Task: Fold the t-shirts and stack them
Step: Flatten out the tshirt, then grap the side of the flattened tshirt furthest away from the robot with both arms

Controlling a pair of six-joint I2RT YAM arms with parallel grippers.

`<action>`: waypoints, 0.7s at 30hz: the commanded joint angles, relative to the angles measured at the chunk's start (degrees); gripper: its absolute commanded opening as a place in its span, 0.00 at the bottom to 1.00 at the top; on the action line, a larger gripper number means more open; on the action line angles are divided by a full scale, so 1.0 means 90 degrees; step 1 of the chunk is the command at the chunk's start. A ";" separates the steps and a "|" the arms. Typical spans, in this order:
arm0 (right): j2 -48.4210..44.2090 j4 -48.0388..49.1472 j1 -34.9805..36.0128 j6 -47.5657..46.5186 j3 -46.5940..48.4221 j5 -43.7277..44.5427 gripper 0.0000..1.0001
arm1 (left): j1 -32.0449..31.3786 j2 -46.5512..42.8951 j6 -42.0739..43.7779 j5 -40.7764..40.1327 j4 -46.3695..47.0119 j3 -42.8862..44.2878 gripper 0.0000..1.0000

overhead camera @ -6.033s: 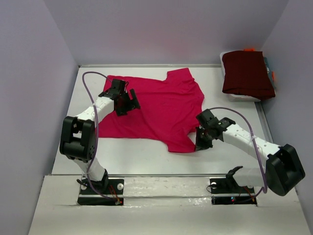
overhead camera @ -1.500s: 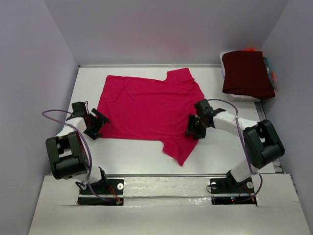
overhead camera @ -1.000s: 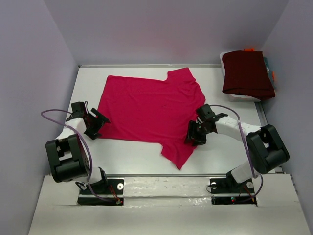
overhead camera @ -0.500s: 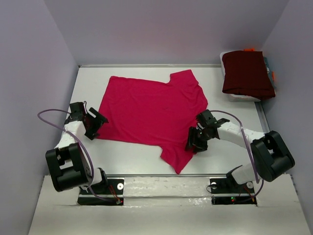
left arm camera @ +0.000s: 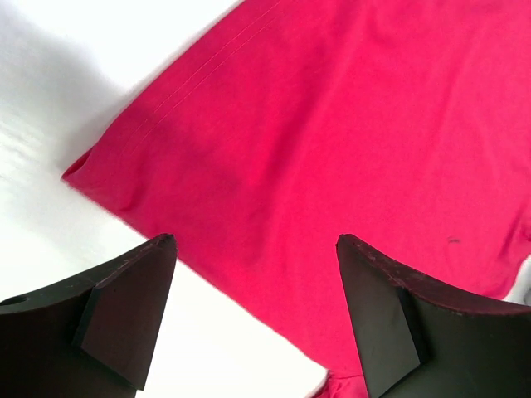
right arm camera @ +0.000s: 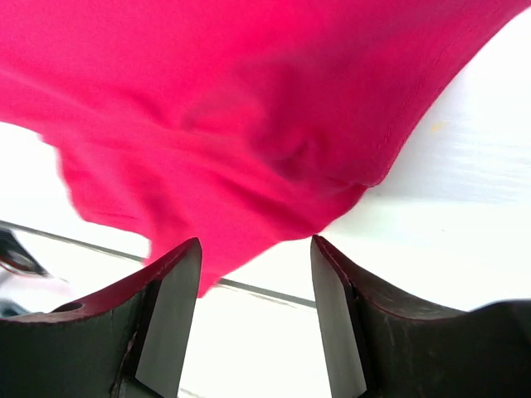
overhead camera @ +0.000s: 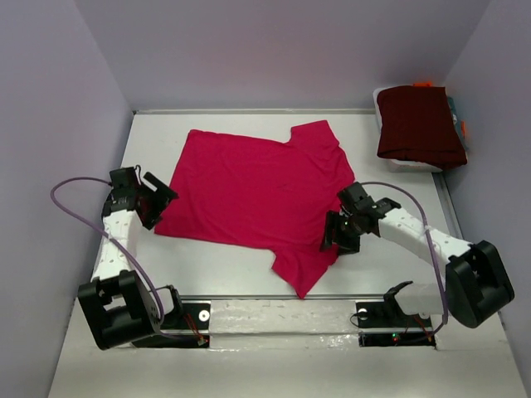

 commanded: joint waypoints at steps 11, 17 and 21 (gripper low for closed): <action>0.2279 0.0332 -0.0205 -0.0476 0.5042 0.2988 0.65 | -0.1231 0.2263 0.0509 -0.0721 0.0458 0.3878 0.90; 0.4856 -0.0350 -0.1327 -0.0633 0.8429 0.2471 0.65 | -0.1680 0.4841 0.1251 -0.1756 -0.0480 0.6788 0.90; 0.6225 -0.0888 -0.1709 -0.0829 1.0520 0.2540 0.65 | -0.2003 0.6485 0.1720 -0.2128 -0.1028 0.8637 0.90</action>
